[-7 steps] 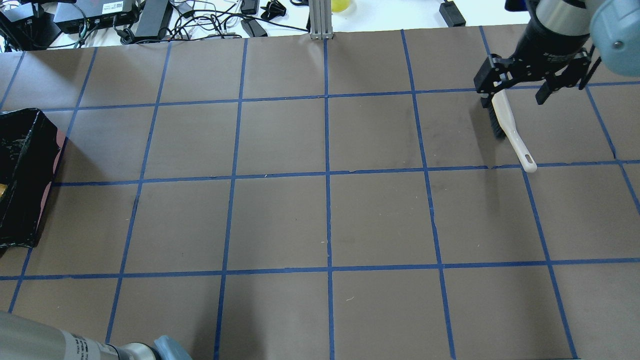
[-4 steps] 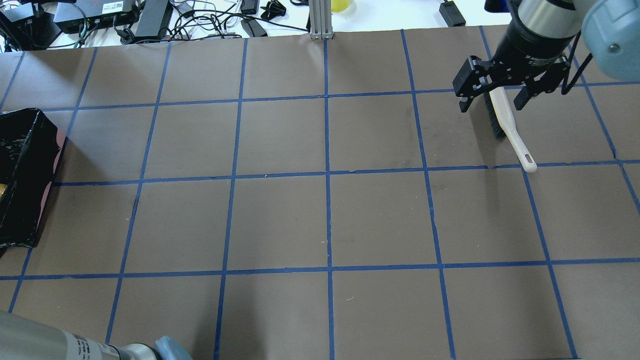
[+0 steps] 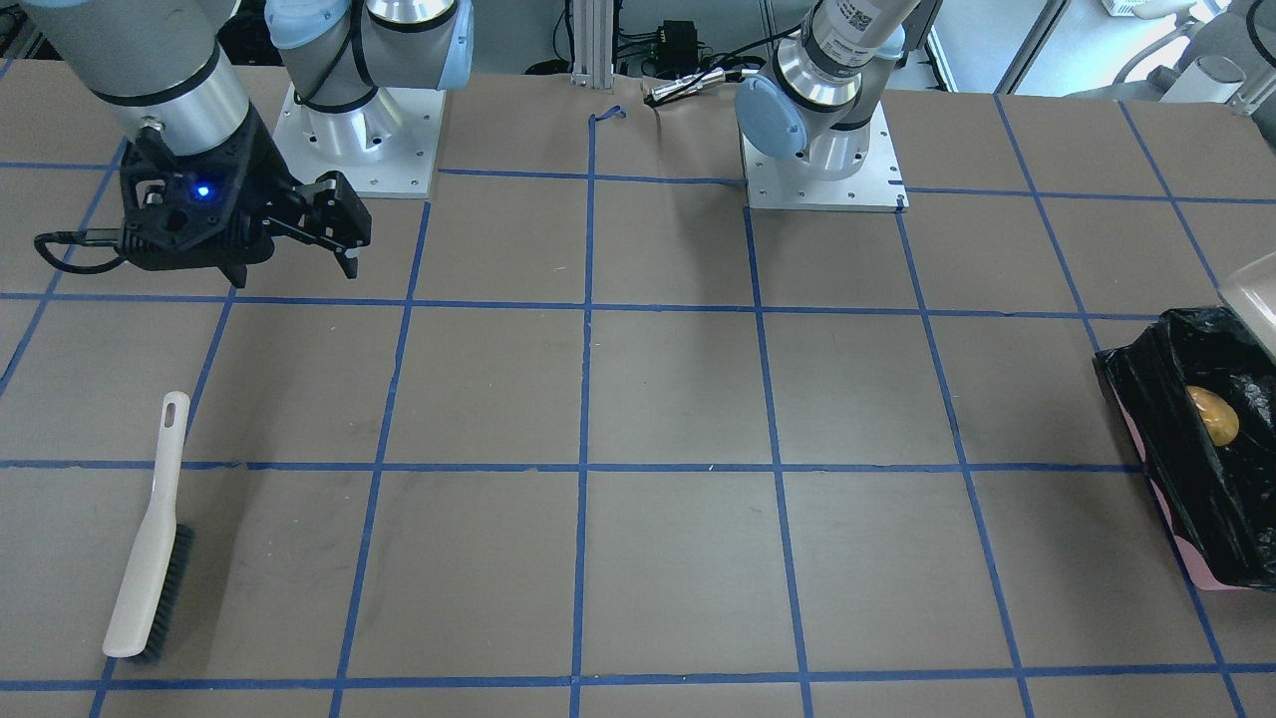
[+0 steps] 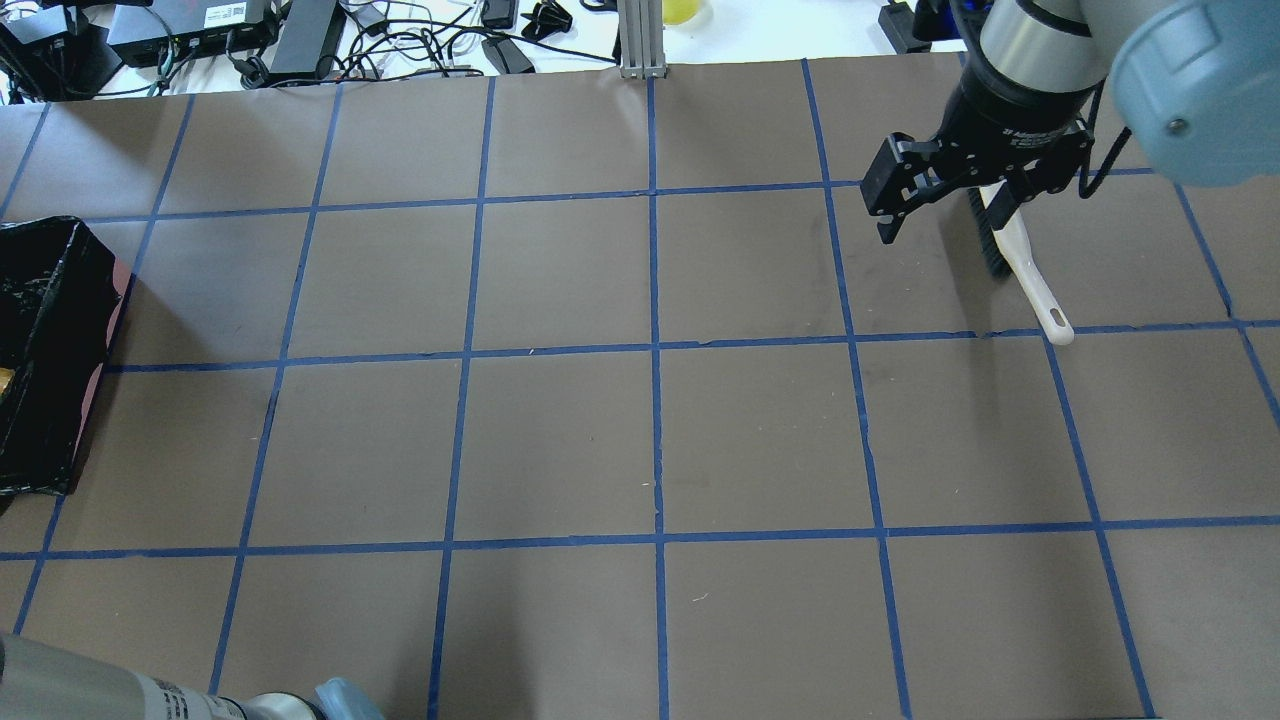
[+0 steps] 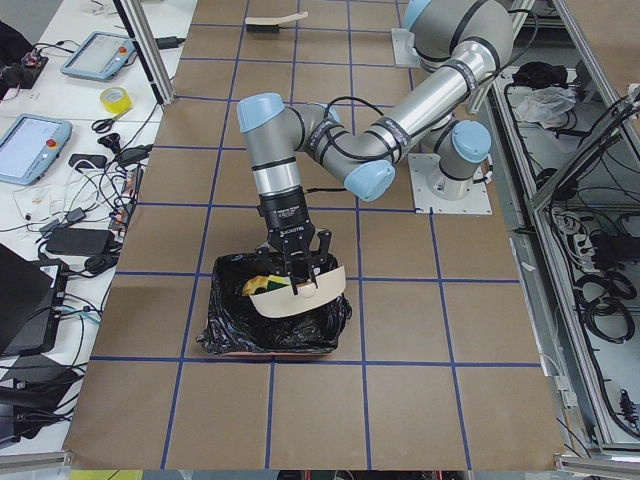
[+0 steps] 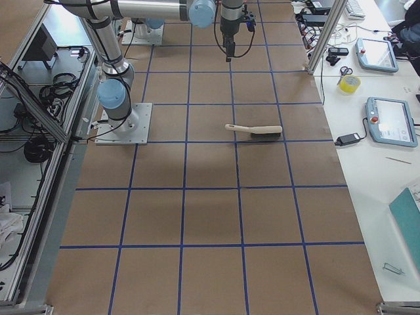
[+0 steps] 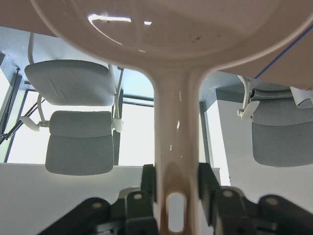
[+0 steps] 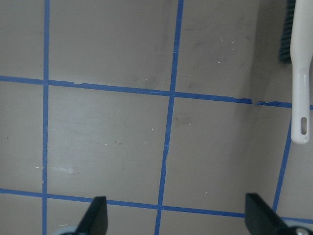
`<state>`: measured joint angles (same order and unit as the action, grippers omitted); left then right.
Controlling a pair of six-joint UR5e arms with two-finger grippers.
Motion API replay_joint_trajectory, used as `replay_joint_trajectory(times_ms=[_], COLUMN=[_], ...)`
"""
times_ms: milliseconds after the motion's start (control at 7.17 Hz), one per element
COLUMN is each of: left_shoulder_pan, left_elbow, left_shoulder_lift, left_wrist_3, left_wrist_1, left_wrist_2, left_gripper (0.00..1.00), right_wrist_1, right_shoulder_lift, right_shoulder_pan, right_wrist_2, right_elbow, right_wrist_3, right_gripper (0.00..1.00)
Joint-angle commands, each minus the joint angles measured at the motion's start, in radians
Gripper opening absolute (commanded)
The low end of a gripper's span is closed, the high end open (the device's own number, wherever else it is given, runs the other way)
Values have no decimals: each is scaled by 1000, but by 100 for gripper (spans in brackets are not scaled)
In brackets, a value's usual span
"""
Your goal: Sweep and dump trash into bin
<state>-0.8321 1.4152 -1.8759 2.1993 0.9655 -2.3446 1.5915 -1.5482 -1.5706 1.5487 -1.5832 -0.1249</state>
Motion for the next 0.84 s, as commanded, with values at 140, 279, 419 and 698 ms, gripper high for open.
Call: replay_joint_trajectory(times_ms=[140, 279, 419, 698], left_shoulder_pan=[-18, -18, -18, -18], left_elbow=[25, 27, 37, 48], left_shoulder_lift=[4, 1, -3, 1], left_wrist_3=[-10, -10, -10, -9], left_wrist_1=[-24, -55, -109, -175], left_wrist_2=[-50, -53, -53, -55], left_gripper=[12, 14, 14, 13], right_wrist_1=[-2, -2, -2, -1], right_shoulder_lift=[-10, -27, -33, -43], right_shoulder_pan=[-20, -20, -20, -20], right_wrist_2=[14, 11, 11, 13], right_elbow=[-1, -6, -14, -15], right_wrist_3=[19, 18, 17, 17], right_gripper=[100, 100, 100, 100])
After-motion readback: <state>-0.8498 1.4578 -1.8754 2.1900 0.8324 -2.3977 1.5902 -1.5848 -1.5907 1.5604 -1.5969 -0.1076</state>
